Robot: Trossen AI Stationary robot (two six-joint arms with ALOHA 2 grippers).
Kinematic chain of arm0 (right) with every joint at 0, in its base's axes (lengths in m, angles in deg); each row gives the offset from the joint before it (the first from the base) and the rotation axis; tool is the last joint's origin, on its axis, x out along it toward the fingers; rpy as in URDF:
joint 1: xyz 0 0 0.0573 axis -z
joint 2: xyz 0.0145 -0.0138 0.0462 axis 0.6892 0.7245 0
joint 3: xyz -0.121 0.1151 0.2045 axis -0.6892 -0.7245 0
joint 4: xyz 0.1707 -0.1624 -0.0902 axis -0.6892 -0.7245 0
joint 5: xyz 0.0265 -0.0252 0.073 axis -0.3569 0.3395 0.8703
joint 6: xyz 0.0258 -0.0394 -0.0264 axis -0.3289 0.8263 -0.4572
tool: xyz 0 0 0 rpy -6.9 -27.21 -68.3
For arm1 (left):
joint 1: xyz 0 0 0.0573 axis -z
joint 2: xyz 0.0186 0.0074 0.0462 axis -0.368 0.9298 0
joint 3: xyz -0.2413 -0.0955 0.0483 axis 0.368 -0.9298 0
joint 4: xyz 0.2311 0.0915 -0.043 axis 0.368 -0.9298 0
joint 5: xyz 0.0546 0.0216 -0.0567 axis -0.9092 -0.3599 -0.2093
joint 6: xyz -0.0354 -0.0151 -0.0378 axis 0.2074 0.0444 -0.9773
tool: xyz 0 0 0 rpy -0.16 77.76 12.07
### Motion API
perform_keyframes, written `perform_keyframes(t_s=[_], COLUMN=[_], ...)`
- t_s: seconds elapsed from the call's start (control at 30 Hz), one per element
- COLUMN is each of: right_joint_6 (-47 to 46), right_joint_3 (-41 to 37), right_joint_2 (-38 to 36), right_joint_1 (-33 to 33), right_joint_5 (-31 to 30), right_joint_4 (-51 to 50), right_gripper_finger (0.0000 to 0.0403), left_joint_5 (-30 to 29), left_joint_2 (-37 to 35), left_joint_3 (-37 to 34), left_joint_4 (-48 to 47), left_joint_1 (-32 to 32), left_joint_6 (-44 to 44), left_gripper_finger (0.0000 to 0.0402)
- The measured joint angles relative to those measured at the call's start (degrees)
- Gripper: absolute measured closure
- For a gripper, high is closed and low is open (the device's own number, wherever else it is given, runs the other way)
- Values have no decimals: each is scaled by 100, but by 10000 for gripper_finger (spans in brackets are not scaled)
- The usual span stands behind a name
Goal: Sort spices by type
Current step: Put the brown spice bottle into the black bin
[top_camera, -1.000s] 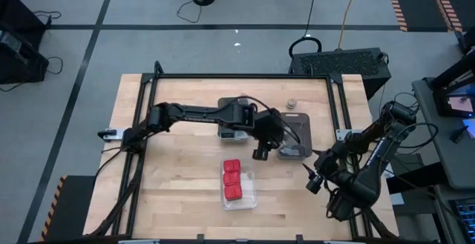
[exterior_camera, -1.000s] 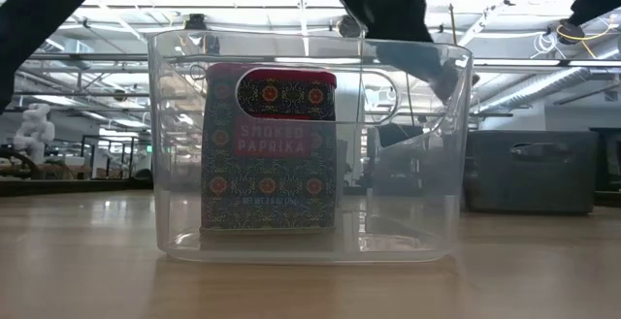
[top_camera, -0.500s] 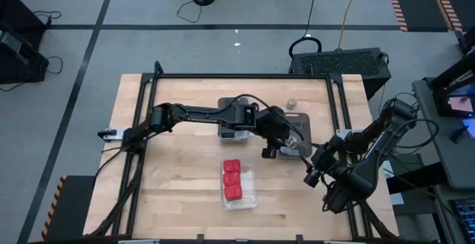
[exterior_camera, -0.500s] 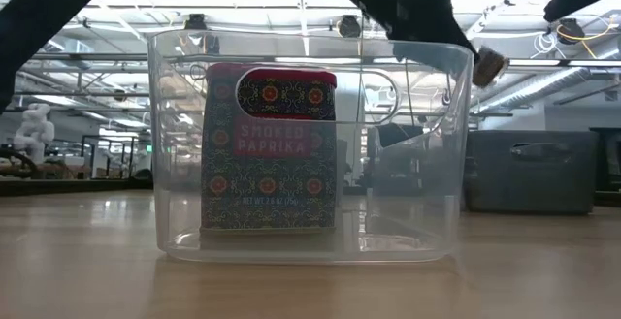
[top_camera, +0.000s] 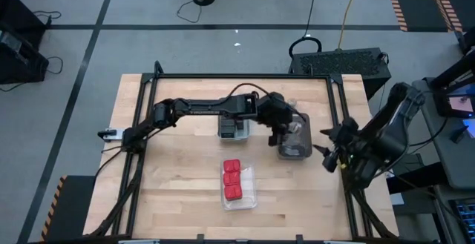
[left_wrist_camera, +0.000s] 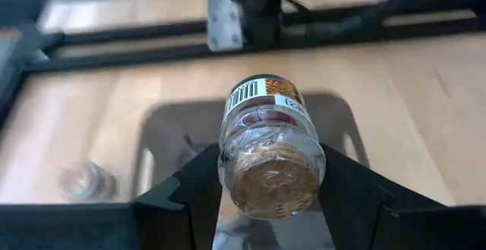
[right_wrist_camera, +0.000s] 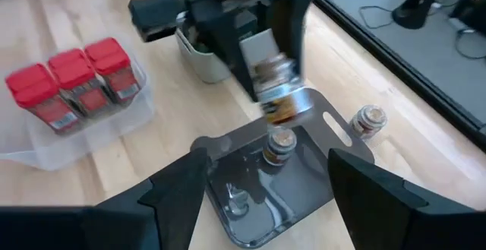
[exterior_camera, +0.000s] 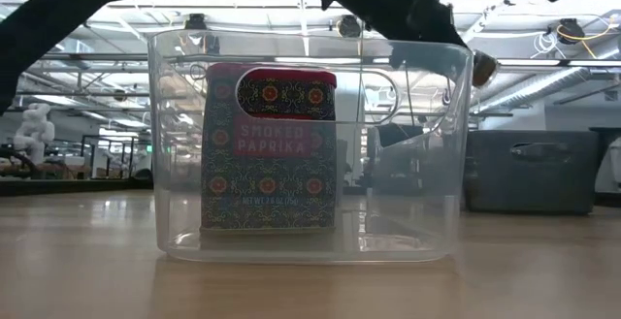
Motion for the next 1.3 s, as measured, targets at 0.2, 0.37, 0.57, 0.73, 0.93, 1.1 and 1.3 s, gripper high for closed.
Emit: perform_keyframes(t_s=[0.2,0.37,0.57,0.73,0.93,1.1,1.3], right_joint_6=[201,263,249,250,261,338,412], right_joint_3=[0,0,0,0,0,0,-2], right_joint_2=[-446,-519,-443,-405,-407,-405,-405], right_joint_1=[78,185,322,424,536,598,599], right_joint_5=[-106,-188,-207,-190,-179,-175,-175], right_joint_4=[2,4,7,37,66,218,286], right_gripper_finger=[145,145,145,145,145,145,145], left_joint_5=[80,92,69,-46,-121,-83,-64], left_joint_2=[58,227,665,739,737,874,905], left_joint_3=[4,9,26,113,116,120,120], left_joint_4=[-589,-464,-261,-154,-205,-403,-546], left_joint_1=[-17,242,375,332,190,158,155], left_joint_6=[-296,-296,-266,-283,-296,-296,-292], left_gripper_finger=[218,218,218,218,218,218,218])
